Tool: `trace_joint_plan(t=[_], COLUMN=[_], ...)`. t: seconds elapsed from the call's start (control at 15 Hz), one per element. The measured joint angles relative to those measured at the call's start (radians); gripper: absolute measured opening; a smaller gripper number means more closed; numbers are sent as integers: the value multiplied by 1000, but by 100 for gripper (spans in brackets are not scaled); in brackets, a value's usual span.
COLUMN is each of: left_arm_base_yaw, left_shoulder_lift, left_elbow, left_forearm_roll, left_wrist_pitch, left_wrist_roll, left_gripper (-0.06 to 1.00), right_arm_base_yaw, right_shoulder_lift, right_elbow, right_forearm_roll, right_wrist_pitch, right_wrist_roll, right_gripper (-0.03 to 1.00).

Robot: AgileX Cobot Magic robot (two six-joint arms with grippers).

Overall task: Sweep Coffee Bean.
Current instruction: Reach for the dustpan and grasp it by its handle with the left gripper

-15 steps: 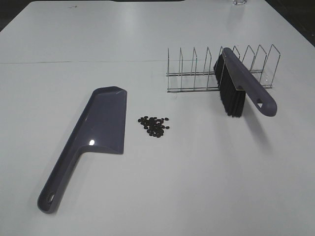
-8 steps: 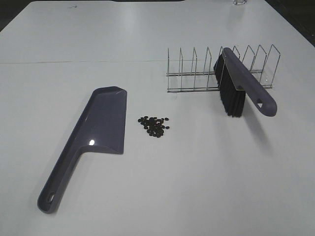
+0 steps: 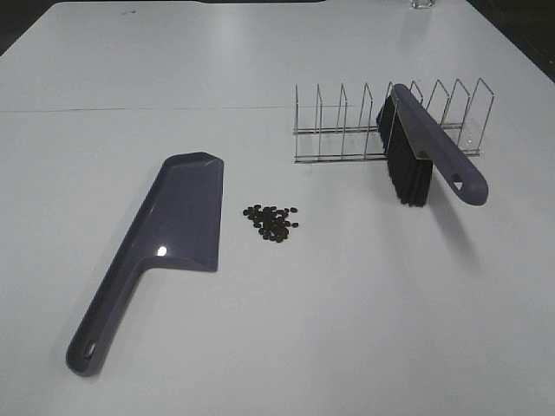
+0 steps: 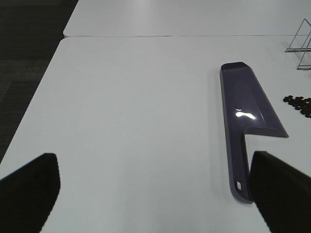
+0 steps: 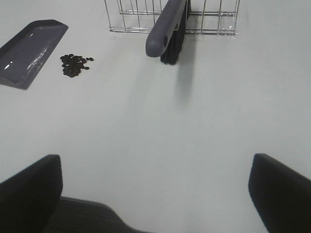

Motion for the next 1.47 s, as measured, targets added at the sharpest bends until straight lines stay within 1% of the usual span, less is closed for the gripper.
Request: trace_joint_plan(t=[0.53, 0.73, 1.0, 1.13, 1.2, 1.27, 1.33, 1.4, 1.47], left_arm_base_yaw=[0, 0, 0, 0, 0, 0, 0, -8, -46], left_shoulder_lift=[3, 103, 298, 454, 624, 709, 741, 810, 875], left_elbow=[0, -2, -68, -124, -188, -210, -216, -223, -225], left_forearm_roll=[0, 1, 2, 3, 2, -5, -5, -18, -23], left_wrist_pitch=[0, 6, 58, 82, 111, 120, 121, 119, 114], left_wrist_roll=[-2, -1, 23, 23, 23, 23, 23, 23, 22], left_gripper=[98, 97, 97, 97, 97, 98, 98, 98, 98], right_arm_base_yaw=[0, 0, 0, 0, 0, 0, 0, 0, 0], right_shoulder_lift=[0, 0, 0, 0, 0, 0, 0, 0, 0], right_elbow=[0, 0, 0, 0, 0, 0, 0, 0, 0], right_forearm_roll=[0, 0, 0, 0, 0, 0, 0, 0, 0], right_wrist_pitch=[0, 0, 0, 0, 0, 0, 0, 0, 0], right_wrist_roll=[0, 0, 0, 0, 0, 0, 0, 0, 0], right_gripper=[94, 94, 94, 94, 94, 94, 94, 94, 94])
